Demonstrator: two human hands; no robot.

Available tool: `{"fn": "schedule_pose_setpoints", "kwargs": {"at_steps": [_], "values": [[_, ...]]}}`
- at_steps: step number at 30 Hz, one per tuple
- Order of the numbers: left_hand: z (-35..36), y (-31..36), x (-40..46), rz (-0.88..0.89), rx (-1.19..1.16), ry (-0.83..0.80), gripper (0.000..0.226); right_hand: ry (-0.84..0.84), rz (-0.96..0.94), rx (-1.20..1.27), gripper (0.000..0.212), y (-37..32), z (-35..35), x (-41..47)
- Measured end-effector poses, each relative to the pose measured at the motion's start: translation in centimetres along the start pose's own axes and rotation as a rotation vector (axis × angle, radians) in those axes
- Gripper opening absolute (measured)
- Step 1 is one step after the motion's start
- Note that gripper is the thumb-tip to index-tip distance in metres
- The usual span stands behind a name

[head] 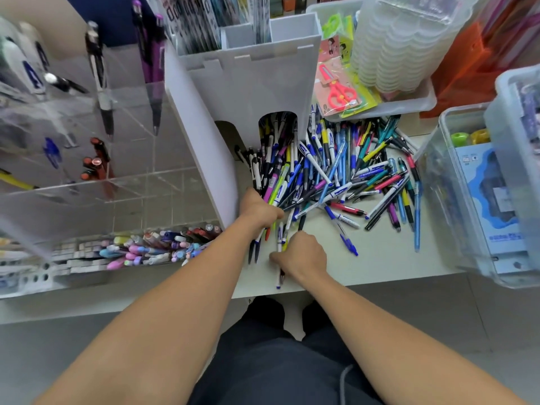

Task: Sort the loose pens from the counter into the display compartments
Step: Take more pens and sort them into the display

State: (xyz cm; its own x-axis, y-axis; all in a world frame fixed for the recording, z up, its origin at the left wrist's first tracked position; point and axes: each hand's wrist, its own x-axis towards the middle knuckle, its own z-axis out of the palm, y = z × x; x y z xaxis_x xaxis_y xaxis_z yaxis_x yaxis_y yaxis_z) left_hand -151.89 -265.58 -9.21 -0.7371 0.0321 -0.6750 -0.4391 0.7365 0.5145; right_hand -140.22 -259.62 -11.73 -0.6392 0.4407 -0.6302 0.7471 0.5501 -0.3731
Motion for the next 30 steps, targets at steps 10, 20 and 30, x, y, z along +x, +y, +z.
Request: {"fn": "schedule_pose_setpoints", "kwargs": {"at_steps": [10,20,30], "values": [[-0.7,0.2,-1.7,-0.117,0.033,-0.088,0.034,0.188,-0.103,0.192,0.043,3.1,-2.4,0.8],[-1.3,-1.6,-4.7,-0.236,-0.125,-0.184,0.047,0.023,-0.221,0.154,0.028,2.2,-1.2,-1.1],[-2.2,-0.9,-6.4,-0.141,-0.252,-0.134,0.065,-0.428,0.111,1.220,0.028,1.8,-5.2,-1.7]]}}
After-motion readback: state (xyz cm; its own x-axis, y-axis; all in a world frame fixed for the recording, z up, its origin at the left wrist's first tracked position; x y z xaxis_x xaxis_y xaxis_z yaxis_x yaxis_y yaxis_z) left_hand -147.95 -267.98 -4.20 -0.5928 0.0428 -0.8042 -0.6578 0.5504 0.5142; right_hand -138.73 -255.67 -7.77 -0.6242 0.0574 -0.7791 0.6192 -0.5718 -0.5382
